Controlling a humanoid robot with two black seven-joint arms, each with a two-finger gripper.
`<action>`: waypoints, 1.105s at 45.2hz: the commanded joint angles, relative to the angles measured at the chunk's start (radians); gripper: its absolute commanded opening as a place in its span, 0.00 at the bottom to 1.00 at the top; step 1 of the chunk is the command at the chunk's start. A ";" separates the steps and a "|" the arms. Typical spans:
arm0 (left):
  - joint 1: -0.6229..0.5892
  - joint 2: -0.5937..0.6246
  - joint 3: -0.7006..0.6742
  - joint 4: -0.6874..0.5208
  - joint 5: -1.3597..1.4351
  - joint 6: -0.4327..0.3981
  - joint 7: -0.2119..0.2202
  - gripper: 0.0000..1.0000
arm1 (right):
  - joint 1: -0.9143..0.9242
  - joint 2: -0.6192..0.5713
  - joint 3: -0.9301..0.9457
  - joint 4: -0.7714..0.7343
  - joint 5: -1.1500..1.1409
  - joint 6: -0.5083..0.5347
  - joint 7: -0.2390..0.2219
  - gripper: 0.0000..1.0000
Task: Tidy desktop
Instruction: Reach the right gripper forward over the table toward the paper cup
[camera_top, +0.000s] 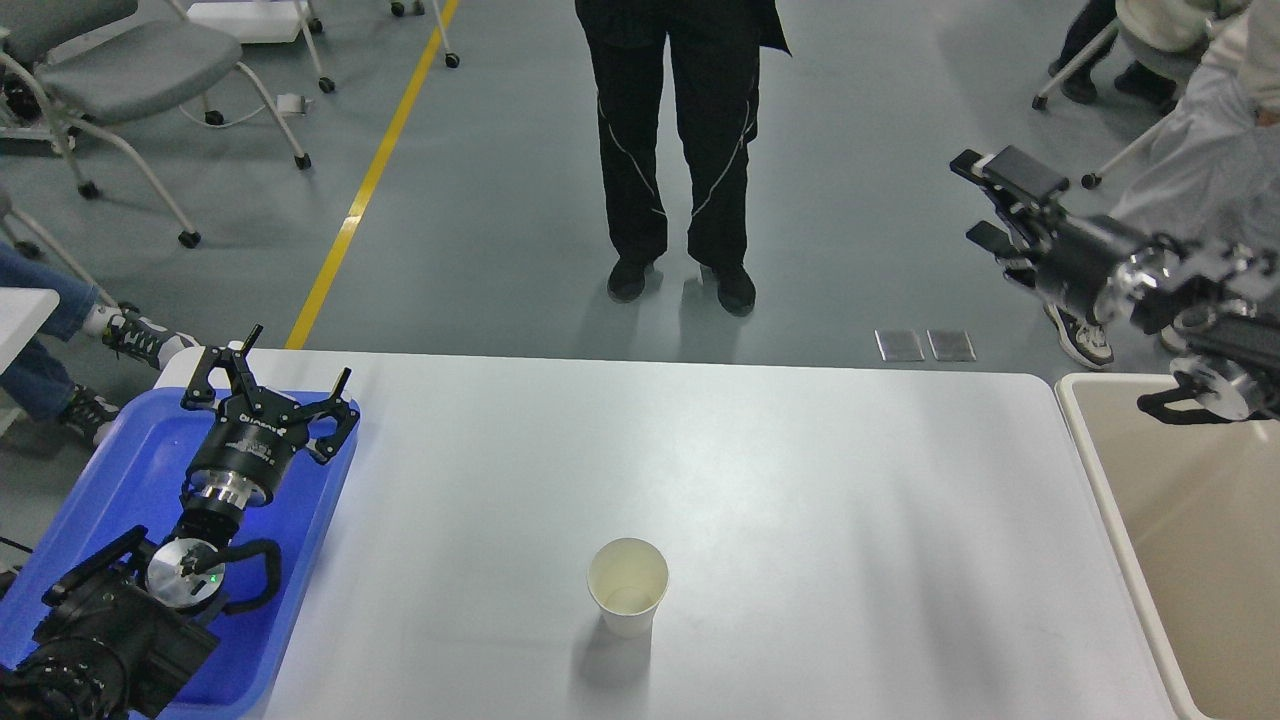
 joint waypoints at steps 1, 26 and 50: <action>0.000 0.000 0.000 0.000 0.000 0.000 0.000 1.00 | 0.234 0.038 -0.285 0.069 -0.169 0.024 -0.001 1.00; 0.000 0.000 0.000 -0.001 0.000 0.000 0.000 1.00 | 0.426 0.490 -0.644 0.107 -0.358 0.066 0.001 1.00; 0.000 0.000 0.000 0.000 0.000 0.000 0.000 1.00 | 0.418 0.733 -0.730 0.118 -0.357 0.066 0.003 1.00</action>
